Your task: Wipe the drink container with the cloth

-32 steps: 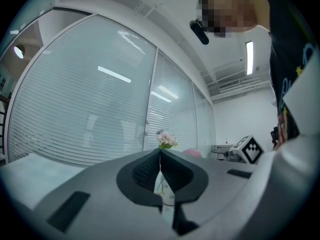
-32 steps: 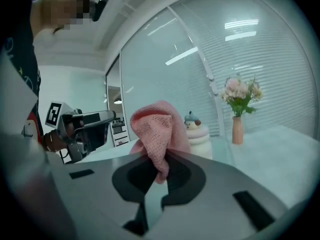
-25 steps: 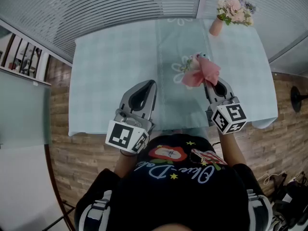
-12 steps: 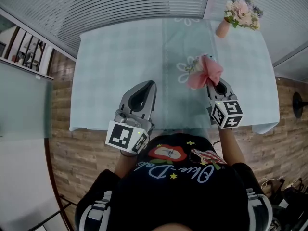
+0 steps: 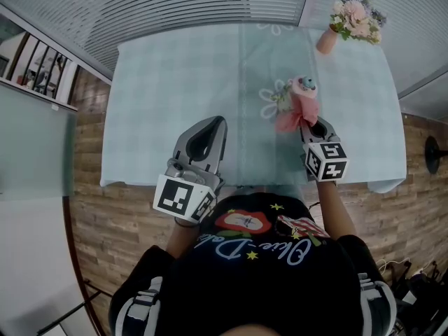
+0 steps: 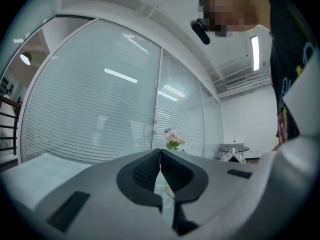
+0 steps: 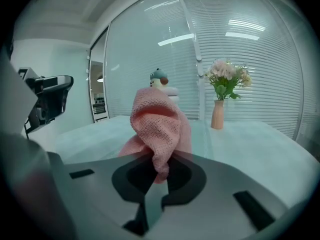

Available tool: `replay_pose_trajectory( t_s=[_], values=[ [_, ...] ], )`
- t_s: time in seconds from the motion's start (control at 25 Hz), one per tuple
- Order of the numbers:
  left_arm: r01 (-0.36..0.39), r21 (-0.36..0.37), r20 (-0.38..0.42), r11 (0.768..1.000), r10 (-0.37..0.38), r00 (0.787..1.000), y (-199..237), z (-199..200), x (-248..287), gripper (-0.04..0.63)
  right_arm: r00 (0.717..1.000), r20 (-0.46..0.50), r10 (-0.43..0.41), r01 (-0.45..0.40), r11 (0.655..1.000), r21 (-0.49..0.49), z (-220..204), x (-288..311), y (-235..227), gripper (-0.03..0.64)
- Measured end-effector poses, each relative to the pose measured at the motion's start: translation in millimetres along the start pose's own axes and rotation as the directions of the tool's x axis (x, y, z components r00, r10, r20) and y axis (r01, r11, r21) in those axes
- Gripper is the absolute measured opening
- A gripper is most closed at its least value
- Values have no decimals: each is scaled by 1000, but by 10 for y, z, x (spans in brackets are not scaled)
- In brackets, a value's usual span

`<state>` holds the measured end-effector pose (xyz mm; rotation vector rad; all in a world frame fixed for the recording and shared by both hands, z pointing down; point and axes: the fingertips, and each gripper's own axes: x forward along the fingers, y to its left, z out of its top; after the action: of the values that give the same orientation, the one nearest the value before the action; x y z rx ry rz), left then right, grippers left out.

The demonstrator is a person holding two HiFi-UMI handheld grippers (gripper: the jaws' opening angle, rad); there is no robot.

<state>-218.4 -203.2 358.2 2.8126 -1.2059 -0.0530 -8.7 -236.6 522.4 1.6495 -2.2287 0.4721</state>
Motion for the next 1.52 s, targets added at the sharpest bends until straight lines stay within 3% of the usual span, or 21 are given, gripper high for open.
replay_pose_trajectory(
  t_s=[0.32,0.96,1.24,1.52],
  values=[
    [-18,-1,0,1000,18,1000,28,-2,-34,5,994,-106,4,-9,999,-48,-215,106,-28,14],
    [-23,-14,17,1000,23,1000,50,27,-23,5,967,-245,67,-77,996,-34,-448,216,30,15],
    [5,-22,13,1000,-4,1000,8,34,42,5,975,-191,115,-118,993,-8,-415,80,72,15],
    [65,-19,-4,998,-66,998,-95,-19,228,5,981,-2,196,-196,980,20,-136,-370,62,15]
  ],
)
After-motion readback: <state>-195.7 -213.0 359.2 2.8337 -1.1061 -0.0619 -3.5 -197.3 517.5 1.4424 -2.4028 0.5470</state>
